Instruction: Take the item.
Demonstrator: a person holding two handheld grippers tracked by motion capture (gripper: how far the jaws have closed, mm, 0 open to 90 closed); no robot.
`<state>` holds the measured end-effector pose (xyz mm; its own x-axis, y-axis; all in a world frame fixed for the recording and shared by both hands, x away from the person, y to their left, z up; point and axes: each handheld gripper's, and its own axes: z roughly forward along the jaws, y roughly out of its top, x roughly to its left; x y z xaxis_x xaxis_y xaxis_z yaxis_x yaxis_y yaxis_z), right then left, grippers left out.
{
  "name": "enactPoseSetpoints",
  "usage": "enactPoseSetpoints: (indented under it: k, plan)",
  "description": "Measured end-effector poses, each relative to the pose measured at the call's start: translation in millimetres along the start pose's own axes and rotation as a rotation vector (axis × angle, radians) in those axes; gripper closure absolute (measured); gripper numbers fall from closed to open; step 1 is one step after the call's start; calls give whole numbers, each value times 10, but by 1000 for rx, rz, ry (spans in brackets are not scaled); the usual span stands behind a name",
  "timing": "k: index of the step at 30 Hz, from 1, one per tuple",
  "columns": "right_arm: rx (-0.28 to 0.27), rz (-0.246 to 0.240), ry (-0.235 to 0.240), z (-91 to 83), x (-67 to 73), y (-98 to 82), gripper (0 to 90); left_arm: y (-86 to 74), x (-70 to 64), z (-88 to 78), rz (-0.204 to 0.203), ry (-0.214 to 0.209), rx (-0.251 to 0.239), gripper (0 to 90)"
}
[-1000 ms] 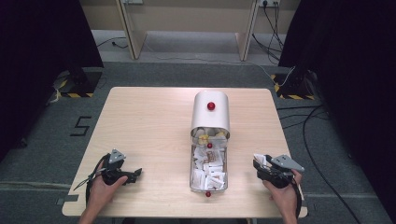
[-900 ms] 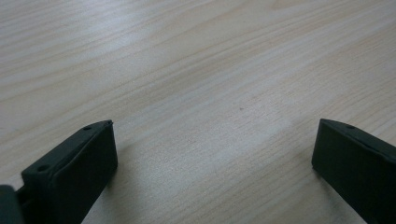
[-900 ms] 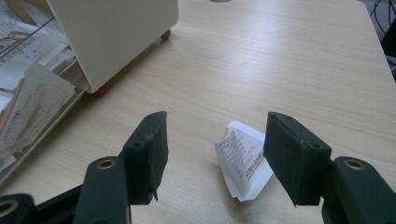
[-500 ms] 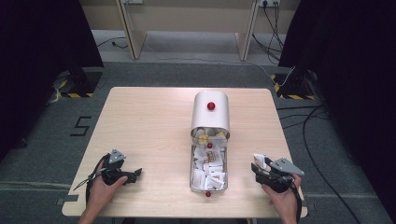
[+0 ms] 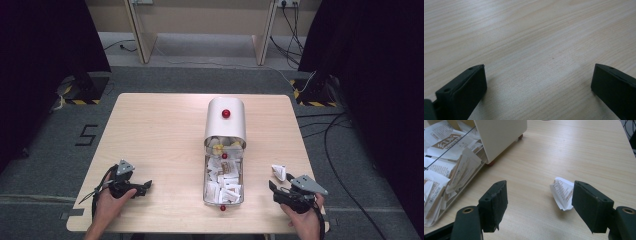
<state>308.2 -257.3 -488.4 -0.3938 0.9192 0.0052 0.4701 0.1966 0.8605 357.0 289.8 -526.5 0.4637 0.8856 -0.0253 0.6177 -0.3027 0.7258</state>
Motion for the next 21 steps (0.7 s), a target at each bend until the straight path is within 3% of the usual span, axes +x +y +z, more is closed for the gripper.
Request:
enactPoseSetpoints:
  k: [21]
  plan:
    - [-5,-16,3,-145,64,-98,297,0,0,0,0,0,0,0]
